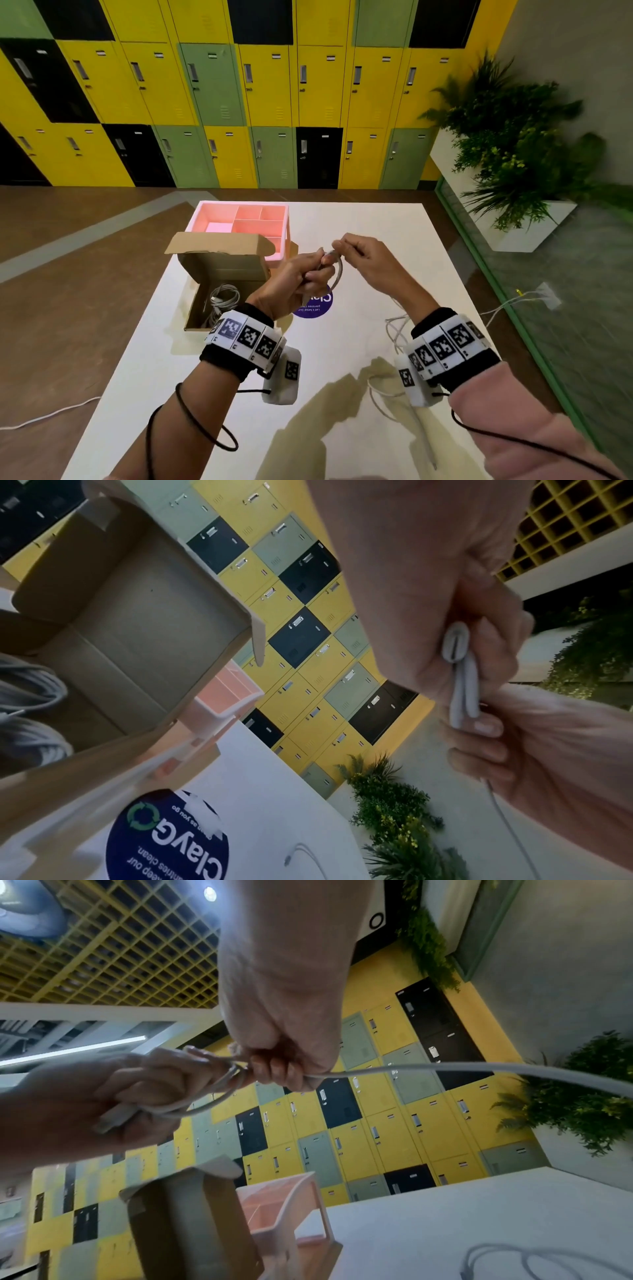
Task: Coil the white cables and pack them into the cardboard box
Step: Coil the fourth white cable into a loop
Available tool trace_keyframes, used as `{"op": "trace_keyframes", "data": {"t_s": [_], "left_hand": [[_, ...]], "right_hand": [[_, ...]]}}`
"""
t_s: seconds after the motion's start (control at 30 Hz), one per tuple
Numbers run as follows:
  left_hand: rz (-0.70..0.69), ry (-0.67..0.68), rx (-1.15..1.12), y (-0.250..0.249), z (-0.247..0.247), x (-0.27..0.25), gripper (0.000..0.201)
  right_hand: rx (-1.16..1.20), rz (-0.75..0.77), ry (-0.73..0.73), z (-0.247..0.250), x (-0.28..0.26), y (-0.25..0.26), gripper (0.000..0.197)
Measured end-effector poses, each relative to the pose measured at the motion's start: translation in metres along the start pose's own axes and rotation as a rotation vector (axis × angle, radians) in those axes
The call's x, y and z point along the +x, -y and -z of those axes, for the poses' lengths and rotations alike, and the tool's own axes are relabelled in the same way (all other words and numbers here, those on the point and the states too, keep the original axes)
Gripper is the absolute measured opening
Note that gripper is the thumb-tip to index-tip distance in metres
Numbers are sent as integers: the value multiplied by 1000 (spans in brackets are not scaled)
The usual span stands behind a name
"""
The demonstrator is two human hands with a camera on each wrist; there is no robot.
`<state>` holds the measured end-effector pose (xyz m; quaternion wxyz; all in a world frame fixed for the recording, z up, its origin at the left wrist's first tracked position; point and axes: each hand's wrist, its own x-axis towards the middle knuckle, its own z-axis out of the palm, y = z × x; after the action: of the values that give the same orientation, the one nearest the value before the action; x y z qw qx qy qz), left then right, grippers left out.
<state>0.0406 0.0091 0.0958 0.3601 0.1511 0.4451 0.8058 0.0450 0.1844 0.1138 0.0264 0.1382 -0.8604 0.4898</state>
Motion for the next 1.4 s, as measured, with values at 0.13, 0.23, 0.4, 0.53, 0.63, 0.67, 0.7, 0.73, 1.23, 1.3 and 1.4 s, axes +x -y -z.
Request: {"op": "trace_keyframes", "data": {"t_s": [0.13,0.23,0.4,0.53,0.63,0.67,0.7,0.73,1.23,1.3,1.4], "left_hand": [[-10,-9,-16,-1,2,1,32],[-21,-1,-80,-2,6,0,33],[-29,36,-143,-1,10,-2,29],[3,81,-116,1,14,-3,32],[9,76,-99,4,16,-5,29],[5,74,-103,5,16,-6,29],[-1,74,-111,5,16,-5,29],[-9,78,-122,5,16,-5,30],[-254,11,-199,-10,16,-1,40],[-272,-59,-100,-10,16,2,44],[-283,-133,-19,-5,15,5,44]], "right_hand": [[-47,-4,30,-16,-8,-10,34],[-94,18,103,-15,-10,-8,21],[-176,11,235,-9,-5,-4,15],[-217,4,315,-3,-5,-2,17],[-231,-8,348,-2,-6,-1,27],[-227,-11,349,-2,-6,0,27],[-220,-10,345,-2,-5,0,27],[-206,-3,333,-2,-4,0,26],[-438,-276,272,-19,-12,-25,26],[-530,-282,353,-27,-17,-22,22],[-641,-246,445,-35,-20,-13,30]]}}
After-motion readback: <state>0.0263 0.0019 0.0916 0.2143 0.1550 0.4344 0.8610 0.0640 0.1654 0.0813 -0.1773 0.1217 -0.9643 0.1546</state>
